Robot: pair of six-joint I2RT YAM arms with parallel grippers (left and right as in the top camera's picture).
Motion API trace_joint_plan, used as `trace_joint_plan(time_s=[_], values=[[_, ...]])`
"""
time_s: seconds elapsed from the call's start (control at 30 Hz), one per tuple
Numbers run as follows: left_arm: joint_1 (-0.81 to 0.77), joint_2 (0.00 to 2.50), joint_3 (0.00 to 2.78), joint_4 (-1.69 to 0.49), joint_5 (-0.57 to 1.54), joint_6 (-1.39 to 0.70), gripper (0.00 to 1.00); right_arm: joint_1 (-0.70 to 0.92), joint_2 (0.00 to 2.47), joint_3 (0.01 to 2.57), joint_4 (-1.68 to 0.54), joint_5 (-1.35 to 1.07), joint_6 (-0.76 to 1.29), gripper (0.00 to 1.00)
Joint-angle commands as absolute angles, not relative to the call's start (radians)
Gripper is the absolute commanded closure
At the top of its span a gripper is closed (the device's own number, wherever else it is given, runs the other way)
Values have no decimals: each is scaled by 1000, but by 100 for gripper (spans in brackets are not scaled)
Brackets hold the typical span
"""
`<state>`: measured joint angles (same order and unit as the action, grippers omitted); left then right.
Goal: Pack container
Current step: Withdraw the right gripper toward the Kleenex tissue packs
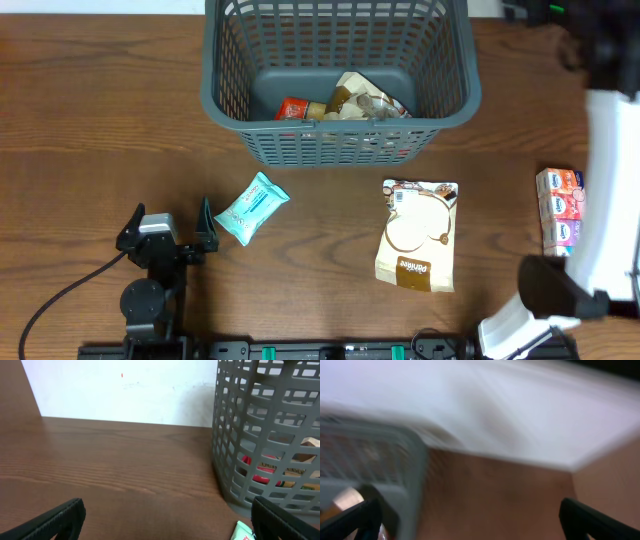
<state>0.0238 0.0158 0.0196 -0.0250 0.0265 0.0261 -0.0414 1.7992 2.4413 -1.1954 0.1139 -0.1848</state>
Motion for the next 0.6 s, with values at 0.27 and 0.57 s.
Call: trace_joint_plan(time_s=[0.27,0.57], values=[[23,10,4,-51,18,22,1,-373,1692,2446,-1691,76,-62,1],[23,10,4,-44,18,22,1,-399,1530,2317,-1698,29,-83,1]])
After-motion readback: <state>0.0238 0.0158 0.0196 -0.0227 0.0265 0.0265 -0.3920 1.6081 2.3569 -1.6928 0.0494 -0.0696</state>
